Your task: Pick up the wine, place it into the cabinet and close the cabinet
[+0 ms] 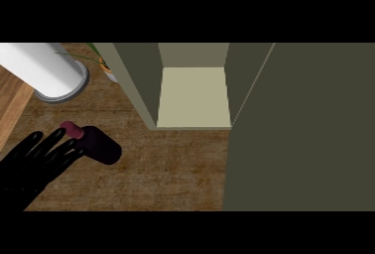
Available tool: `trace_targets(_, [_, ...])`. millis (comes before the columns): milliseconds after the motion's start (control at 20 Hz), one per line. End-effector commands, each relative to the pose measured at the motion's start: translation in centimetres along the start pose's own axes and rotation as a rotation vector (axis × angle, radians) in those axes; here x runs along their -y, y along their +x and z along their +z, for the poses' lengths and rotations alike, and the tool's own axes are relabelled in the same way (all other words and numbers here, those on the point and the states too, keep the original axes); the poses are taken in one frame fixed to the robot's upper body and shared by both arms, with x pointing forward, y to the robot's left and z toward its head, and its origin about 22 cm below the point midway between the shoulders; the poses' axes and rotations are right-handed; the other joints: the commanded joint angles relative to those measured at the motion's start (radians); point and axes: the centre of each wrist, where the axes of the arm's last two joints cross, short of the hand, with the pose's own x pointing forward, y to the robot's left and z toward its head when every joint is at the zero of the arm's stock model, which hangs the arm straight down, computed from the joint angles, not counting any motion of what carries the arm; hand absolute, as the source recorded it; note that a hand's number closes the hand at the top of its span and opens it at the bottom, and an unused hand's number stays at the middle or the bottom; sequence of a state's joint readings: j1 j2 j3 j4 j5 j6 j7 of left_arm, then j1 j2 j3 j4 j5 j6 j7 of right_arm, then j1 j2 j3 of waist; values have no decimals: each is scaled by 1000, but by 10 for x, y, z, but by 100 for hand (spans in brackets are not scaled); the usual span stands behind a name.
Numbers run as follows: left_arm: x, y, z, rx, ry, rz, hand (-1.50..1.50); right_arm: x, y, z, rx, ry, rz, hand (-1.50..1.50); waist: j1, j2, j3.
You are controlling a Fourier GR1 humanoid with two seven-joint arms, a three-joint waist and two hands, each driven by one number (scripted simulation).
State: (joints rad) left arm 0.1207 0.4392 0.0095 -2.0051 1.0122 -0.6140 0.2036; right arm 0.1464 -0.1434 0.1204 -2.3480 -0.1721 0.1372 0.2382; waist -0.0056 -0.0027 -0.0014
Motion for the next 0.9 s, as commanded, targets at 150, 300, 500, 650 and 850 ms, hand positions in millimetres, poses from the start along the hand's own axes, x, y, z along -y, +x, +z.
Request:
trace_targets(150, [-4,61,13,5,-39,40,-150,-6,35,11,-23,15,-9,-150,6,1,1])
trace_targets(300, [2,56,12,1,-28,91,-150,8,35,21,-16,28,4,-150,2,1,2])
trace_targets(500, [6,68,17,9,6,50,-150,-19,47,4,-17,6,-25,-150,9,1,1])
trace_targets(650, [-9,100,29,7,32,69,-150,-2,44,-1,-13,9,-7,-150,9,1,1])
trace_targets(850, [-9,93,30,-9,75,41,-150,-7,57,-3,-17,11,-6,-150,8,1,1])
